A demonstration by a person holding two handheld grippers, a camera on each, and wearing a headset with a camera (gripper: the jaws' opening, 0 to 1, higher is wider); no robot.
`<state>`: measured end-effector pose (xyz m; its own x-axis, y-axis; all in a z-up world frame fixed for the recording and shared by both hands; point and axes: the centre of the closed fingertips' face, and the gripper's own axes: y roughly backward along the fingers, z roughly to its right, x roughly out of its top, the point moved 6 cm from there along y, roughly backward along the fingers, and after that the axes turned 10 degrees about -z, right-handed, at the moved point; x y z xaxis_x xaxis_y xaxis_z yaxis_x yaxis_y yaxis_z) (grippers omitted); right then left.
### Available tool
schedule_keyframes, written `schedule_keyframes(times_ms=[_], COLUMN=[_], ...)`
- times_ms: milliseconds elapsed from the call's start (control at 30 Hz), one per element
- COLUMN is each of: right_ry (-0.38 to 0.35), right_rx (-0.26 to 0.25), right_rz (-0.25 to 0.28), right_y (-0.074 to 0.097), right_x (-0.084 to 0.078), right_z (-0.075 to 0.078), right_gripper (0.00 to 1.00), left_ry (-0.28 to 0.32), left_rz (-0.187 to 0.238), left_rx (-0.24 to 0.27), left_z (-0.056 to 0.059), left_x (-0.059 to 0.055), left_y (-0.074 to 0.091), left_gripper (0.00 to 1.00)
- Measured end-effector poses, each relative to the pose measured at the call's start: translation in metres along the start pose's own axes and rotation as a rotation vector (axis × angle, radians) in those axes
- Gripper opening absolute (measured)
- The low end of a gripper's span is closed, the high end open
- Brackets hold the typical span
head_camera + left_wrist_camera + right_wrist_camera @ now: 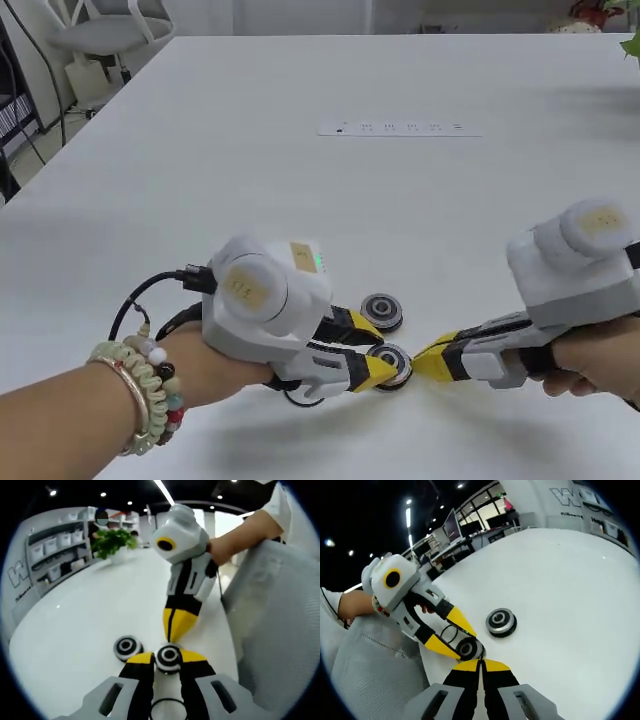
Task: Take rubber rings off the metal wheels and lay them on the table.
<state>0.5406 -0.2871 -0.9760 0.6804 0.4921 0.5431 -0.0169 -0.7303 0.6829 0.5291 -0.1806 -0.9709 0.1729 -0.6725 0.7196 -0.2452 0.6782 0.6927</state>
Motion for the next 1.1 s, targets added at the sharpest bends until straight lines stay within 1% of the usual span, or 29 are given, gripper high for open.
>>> schedule_keyframes(times_ms=[33, 67, 100, 133, 167, 233, 267, 300, 400, 567, 667, 767, 833, 967, 1033, 1100], right_ry=[-0.045, -0.067, -0.04, -0.05, -0.086, -0.135, -0.134, -0.151, -0.217, -0.256, -0.271, -0.276, -0.273, -0.278, -0.286, -0.296], right_rx=[0.017, 0.006, -0.004, -0.001, 0.016, 0.027, 0.031, 0.038, 0.07, 0.086, 0.09, 0.087, 0.082, 0.089, 0.093, 0.096], right_rz=[0.012, -0.011, -0.01, -0.01, -0.003, -0.003, -0.001, 0.0, 0.015, 0.023, 0.024, 0.025, 0.023, 0.027, 0.032, 0.035], right_y=[0.001, 0.0004, -0.0005, -0.0006, -0.0003, -0.0003, 0.0, 0.0002, 0.0006, 0.0001, 0.0003, 0.0006, 0.0013, 0.0011, 0.0012, 0.0017], right_x=[0.0009, -0.0023, -0.0025, -0.0025, -0.0019, -0.0029, -0.0038, -0.0046, -0.0048, -0.0045, -0.0046, -0.0043, -0.0044, -0.004, -0.0037, -0.0035], right_z=[0.0, 0.0007, 0.001, 0.0001, -0.002, -0.0027, -0.0015, -0.0018, -0.0029, -0.0038, -0.0029, -0.0023, -0.0018, -0.0023, -0.002, -0.0015], right_gripper=[0.0, 0.0, 0.0, 0.0, 0.0, 0.0, 0.0, 0.0, 0.0, 0.0, 0.0, 0.0, 0.0, 0.0, 0.0, 0.0], left_ry=[0.001, 0.001, 0.0, 0.0, -0.002, -0.006, -0.011, -0.014, -0.02, -0.021, -0.032, -0.062, -0.062, -0.043, -0.015, -0.006], left_rz=[0.001, 0.001, 0.002, 0.002, 0.001, 0.0, -0.001, -0.001, 0.0, 0.002, 0.002, 0.0, 0.002, 0.004, 0.019, 0.026], left_rx=[0.0, 0.0, 0.0, 0.0, 0.0, 0.001, 0.002, 0.001, 0.001, 0.0, 0.003, -0.005, 0.004, 0.006, 0.016, 0.022], left_z=[-0.0001, 0.0, -0.0002, -0.0002, -0.0002, -0.0001, 0.0002, 0.0004, 0.0002, -0.0002, -0.0001, 0.0045, 0.0025, 0.0016, 0.0015, 0.0017], left_x=[0.0003, 0.0002, 0.0005, 0.0004, 0.0005, 0.0007, 0.0007, 0.0009, 0.0007, 0.001, 0.0012, 0.0017, 0.0026, 0.0019, 0.0012, 0.0011], left_y=[-0.0001, 0.0, 0.0, 0.0, -0.0001, -0.0001, 0.0, 0.0, -0.0001, -0.0004, -0.0004, -0.0015, -0.0012, -0.0005, -0.0011, -0.0015], left_gripper=[0.2, 0.2, 0.2, 0.2, 0.2, 0.2, 0.2, 0.2, 0.19, 0.19, 0.19, 0.14, 0.14, 0.14, 0.14, 0.14])
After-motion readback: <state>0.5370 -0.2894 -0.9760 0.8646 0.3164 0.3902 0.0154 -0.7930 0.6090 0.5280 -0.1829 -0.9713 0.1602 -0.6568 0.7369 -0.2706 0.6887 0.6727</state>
